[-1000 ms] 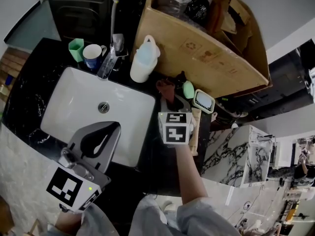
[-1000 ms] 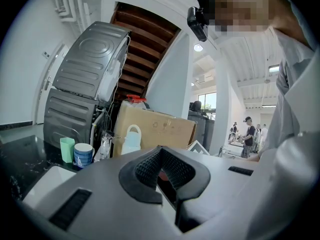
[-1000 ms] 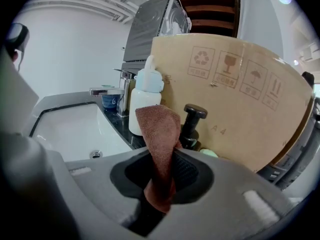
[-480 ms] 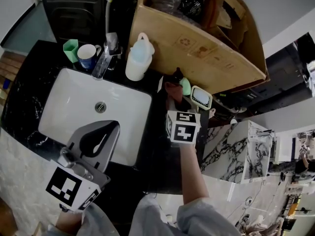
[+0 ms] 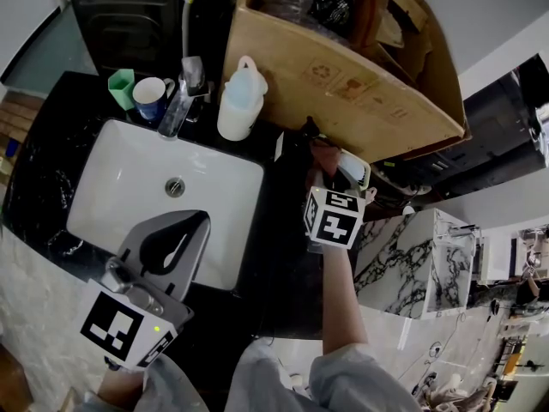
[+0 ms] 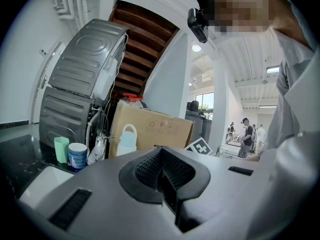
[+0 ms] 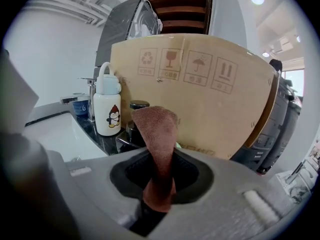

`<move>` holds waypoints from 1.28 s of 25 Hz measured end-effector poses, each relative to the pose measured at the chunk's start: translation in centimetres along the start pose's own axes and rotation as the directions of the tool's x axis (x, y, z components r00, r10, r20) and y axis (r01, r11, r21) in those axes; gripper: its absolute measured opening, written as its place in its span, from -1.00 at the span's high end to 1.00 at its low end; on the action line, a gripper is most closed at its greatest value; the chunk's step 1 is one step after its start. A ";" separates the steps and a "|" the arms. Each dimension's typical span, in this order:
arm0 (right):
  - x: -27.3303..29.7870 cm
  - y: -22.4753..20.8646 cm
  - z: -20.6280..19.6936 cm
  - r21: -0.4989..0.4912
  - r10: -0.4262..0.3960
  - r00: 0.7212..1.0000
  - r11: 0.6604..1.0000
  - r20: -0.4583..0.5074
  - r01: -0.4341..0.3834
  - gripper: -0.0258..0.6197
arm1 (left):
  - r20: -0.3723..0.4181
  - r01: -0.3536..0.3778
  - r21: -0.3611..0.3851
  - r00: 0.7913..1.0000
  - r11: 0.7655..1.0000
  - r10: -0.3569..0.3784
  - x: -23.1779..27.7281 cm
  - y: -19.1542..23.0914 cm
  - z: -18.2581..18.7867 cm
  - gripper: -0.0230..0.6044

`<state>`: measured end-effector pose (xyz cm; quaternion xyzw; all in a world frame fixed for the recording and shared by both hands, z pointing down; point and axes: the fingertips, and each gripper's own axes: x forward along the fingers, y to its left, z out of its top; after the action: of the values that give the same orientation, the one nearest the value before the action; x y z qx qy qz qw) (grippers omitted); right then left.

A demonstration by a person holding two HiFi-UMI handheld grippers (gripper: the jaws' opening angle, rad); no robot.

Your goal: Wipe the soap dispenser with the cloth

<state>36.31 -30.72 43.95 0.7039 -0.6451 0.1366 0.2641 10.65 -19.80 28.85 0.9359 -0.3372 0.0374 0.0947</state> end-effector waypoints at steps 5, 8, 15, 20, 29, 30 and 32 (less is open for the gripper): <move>0.8 1.2 -0.7 -0.001 0.037 0.999 0.999 -0.024 -0.037 0.69 | -0.003 -0.003 0.001 1.000 1.000 0.003 -0.1 0.1 -0.1 0.92; 0.7 2.0 -1.0 0.012 0.052 0.998 0.999 -0.028 -0.052 0.69 | -0.004 -0.004 -0.001 1.000 1.000 0.004 -0.3 0.3 -0.1 0.92; -2.4 2.6 -0.1 0.116 0.084 0.995 0.989 0.048 -0.089 0.69 | -0.006 0.020 -0.001 1.000 1.000 -0.020 -1.1 0.3 -0.2 0.92; -7.0 2.9 1.3 0.170 0.054 0.989 0.982 0.139 -0.078 0.69 | 0.001 0.063 0.008 0.998 0.998 -0.063 -1.8 -0.1 0.1 0.92; -17.6 5.1 2.6 0.211 -0.024 0.970 0.977 0.243 -0.029 0.69 | 0.020 0.153 0.032 0.988 0.988 -0.154 -4.7 -1.2 0.4 0.92; -18.7 5.6 2.5 0.212 -0.027 0.968 0.977 0.250 -0.027 0.69 | 0.022 0.164 0.038 0.986 0.986 -0.165 -5.1 -1.4 0.4 0.92; -21.2 6.7 2.3 0.213 -0.037 0.965 0.977 0.260 -0.020 0.69 | 0.021 0.189 0.048 0.982 0.981 -0.190 -6.2 -1.8 0.3 0.92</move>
<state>26.67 -14.44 32.10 0.7430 -0.6527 0.1095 0.0998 7.02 -14.64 27.47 0.9661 -0.2469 0.0240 0.0722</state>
